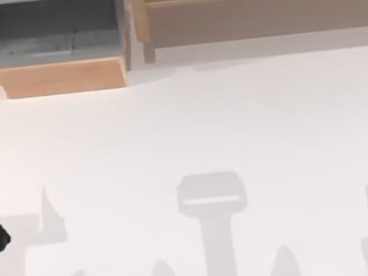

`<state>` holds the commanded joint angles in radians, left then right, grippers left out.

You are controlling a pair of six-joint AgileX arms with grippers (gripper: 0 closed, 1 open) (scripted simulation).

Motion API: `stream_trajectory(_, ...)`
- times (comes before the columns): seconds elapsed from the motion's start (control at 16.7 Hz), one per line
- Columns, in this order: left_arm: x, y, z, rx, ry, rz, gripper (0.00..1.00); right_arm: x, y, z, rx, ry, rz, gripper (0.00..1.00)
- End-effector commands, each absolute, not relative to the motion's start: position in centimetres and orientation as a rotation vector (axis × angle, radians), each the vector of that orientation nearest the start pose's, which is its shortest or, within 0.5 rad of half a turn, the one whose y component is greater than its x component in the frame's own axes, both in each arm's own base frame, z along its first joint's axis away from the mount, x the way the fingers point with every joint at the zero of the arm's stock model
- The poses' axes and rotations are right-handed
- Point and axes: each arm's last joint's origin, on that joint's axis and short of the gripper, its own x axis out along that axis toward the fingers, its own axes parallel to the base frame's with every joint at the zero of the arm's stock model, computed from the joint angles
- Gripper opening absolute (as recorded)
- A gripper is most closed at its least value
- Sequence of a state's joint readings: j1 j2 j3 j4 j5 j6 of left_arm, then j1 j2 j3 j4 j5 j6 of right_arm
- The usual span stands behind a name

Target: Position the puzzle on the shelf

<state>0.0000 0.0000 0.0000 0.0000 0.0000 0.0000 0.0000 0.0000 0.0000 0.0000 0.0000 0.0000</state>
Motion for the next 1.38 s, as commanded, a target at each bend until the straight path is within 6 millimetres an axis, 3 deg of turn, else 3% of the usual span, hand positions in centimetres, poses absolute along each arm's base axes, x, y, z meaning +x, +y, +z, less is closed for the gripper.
stream_trajectory(0.36, 11.0, -0.1, 17.1, 0.059, 0.011, -0.017, 1.0, 10.6, -0.1, 16.0, 0.0, 0.0, 0.0, 1.0)
stream_trajectory(0.72, 14.4, 0.6, 21.4, 0.317, 0.021, -0.047, 1.0, 10.6, -0.1, 16.0, 0.0, 0.0, 0.0, 1.0)
stream_trajectory(0.9, 18.1, 1.7, 23.6, 0.499, 0.016, -0.053, 1.0, 10.6, -0.1, 16.0, 0.0, 0.0, 0.0, 1.0)
stream_trajectory(1.08, 23.0, 3.5, 24.7, 0.702, 0.006, -0.052, 1.0, 10.6, -0.1, 16.0, 0.0, 0.0, 0.0, 1.0)
stream_trajectory(1.2, 26.7, 5.2, 24.5, 0.843, -0.002, -0.047, 1.0, 10.6, -0.1, 16.0, 0.0, 0.0, 0.0, 1.0)
stream_trajectory(1.38, 31.9, 8.3, 22.7, 1.052, -0.012, -0.037, 1.0, 10.6, -0.1, 16.0, 0.0, 0.0, 0.0, 1.0)
